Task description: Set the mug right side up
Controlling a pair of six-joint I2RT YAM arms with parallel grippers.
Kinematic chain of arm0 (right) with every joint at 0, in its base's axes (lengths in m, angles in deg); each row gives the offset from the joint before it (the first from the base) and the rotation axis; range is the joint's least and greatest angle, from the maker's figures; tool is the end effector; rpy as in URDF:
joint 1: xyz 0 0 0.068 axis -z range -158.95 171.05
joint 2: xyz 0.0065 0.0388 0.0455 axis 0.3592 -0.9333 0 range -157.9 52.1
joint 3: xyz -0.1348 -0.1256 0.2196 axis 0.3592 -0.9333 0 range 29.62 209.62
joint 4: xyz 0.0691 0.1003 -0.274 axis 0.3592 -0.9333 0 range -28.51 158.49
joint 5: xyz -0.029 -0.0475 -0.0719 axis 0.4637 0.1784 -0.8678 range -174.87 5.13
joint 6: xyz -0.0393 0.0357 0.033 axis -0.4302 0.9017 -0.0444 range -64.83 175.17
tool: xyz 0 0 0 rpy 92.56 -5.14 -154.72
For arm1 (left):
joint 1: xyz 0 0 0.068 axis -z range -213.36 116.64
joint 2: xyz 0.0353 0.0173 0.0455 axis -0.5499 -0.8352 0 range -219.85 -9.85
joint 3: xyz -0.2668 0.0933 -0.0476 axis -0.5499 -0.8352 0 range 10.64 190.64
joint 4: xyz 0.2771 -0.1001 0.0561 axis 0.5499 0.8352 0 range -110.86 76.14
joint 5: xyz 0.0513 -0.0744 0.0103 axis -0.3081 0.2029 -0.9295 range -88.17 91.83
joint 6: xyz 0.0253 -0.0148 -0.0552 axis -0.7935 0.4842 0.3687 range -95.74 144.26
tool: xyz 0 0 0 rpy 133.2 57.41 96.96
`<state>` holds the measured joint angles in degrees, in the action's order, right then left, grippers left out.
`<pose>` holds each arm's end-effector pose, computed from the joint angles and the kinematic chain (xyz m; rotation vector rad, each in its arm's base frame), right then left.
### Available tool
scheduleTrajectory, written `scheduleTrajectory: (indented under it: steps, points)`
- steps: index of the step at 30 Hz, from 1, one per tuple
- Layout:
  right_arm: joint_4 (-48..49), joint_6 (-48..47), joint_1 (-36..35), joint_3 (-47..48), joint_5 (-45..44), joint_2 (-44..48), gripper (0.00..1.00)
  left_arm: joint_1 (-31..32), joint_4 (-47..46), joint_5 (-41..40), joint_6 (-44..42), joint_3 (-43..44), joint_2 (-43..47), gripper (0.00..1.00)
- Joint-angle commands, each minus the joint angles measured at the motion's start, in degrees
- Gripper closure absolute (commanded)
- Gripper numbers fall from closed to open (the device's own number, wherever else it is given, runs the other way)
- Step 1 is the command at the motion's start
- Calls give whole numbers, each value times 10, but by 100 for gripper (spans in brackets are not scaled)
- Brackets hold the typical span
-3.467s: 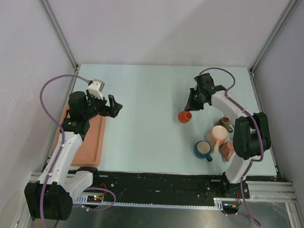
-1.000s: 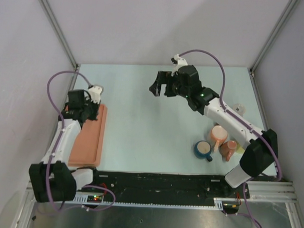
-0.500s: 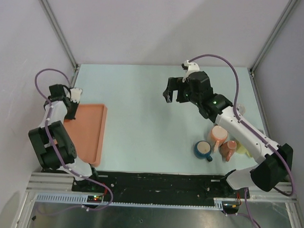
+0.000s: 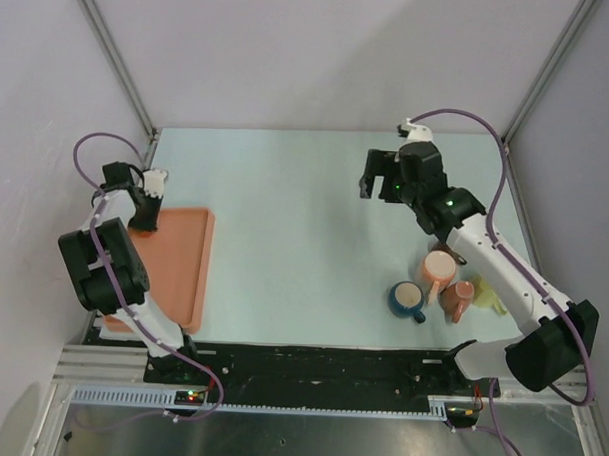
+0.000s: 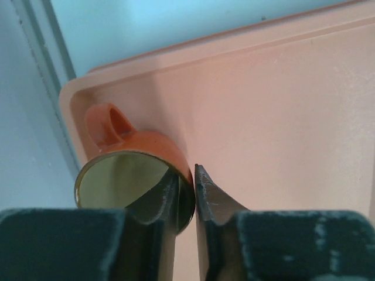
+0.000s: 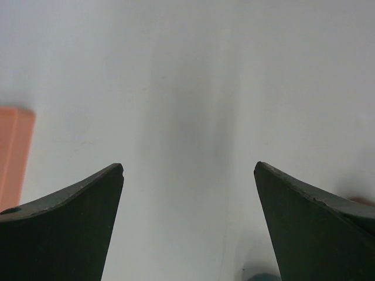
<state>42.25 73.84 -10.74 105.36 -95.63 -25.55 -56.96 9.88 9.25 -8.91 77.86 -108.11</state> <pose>0.3060 0.1791 0.3788 -0.1201 2.0680 0.3519 0.3626 0.1516 0.1861 0.2635 2.6306 0.1651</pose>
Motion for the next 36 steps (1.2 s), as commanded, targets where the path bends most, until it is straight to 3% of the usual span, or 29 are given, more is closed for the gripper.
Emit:
scheduleTrajectory:
  steps: [1,4,12,18,25,32,36]
  points:
    - [-71,41,49,-2,-66,21,1,1,-13,37,16,6,-8,66]
    - [-113,50,78,-2,-107,14,1,0,-12,46,14,7,-4,40]
    - [-180,46,232,0,-76,-46,1,-4,-5,71,49,53,65,3]
    - [-249,41,305,28,-68,-141,13,5,24,106,83,84,135,0]
    - [-236,36,312,22,-25,-211,20,60,67,129,106,82,188,0]
    - [-227,36,235,24,47,-243,35,95,93,152,119,103,197,0]
    - [-213,23,172,29,59,-246,33,96,100,150,112,115,191,0]
